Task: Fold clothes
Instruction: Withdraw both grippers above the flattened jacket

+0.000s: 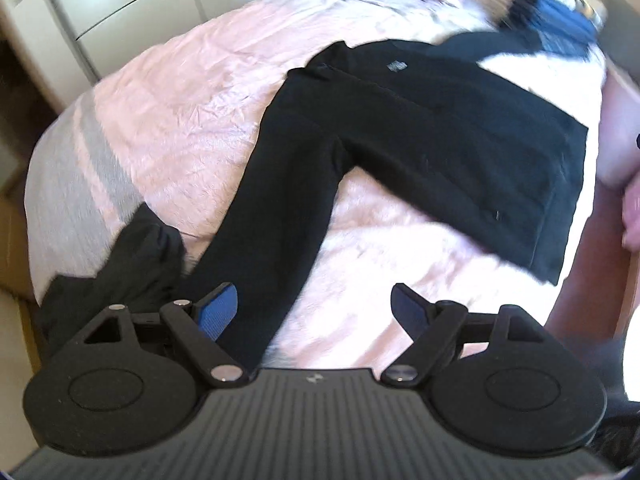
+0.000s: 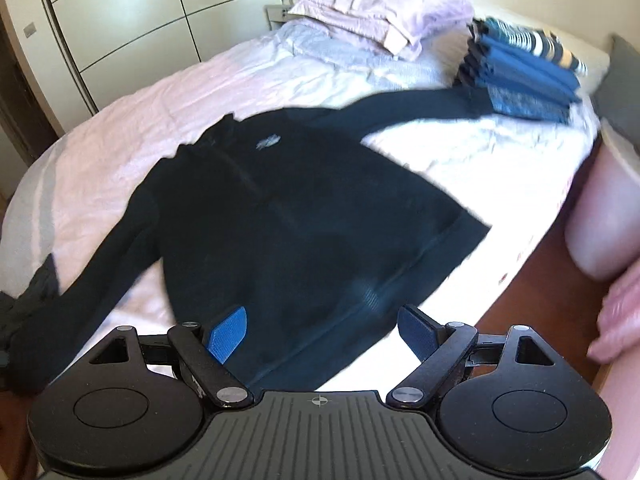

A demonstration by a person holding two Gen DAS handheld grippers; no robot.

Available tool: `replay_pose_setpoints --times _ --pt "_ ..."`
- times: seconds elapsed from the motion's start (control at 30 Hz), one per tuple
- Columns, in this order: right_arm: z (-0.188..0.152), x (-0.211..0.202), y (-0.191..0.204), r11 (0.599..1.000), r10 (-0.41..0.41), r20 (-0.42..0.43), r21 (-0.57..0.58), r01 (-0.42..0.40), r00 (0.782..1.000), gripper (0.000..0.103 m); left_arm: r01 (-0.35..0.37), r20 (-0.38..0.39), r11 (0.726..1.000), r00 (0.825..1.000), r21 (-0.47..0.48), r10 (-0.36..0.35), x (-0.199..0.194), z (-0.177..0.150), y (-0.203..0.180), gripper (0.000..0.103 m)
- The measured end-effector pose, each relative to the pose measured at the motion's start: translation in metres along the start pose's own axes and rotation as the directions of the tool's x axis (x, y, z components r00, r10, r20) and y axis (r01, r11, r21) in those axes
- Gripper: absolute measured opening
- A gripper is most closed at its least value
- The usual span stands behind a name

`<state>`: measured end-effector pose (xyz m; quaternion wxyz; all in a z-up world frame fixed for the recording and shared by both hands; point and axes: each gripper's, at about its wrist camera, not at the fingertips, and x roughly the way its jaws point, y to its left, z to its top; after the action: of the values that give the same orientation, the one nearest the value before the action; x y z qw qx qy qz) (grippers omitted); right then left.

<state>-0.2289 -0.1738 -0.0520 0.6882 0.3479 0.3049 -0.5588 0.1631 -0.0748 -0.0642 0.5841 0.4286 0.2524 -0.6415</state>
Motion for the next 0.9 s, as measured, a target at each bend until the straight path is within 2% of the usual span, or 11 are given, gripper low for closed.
replay_pose_setpoints --times 0.17,0.27,0.5,0.77,0.9 --pt "-0.038 -0.021 0.026 0.999 -0.048 -0.047 0.004 0.049 0.998 0.086 0.041 0.029 0.999 0.999 0.028 -0.042 -0.014 -0.007 0.01 0.081" --pt "-0.043 -0.028 0.031 0.997 -0.071 -0.051 -0.01 0.071 0.996 0.086 0.05 0.05 0.999 0.997 0.02 -0.051 -0.019 -0.004 0.007 0.081" --pt "-0.031 -0.051 0.043 0.997 -0.066 0.008 -0.047 0.066 0.998 0.086 0.071 0.091 0.997 0.993 0.023 -0.073 -0.035 0.003 -0.007 0.081" --pt "-0.025 -0.048 0.07 0.997 -0.02 -0.004 -0.076 0.02 1.0 0.086 0.067 0.089 0.998 0.994 0.02 -0.068 -0.039 -0.004 -0.007 0.081" --pt "-0.032 -0.046 0.081 0.992 -0.022 -0.025 -0.122 0.019 0.999 0.086 0.051 0.081 0.999 0.995 0.017 -0.052 -0.041 -0.014 -0.005 0.081"
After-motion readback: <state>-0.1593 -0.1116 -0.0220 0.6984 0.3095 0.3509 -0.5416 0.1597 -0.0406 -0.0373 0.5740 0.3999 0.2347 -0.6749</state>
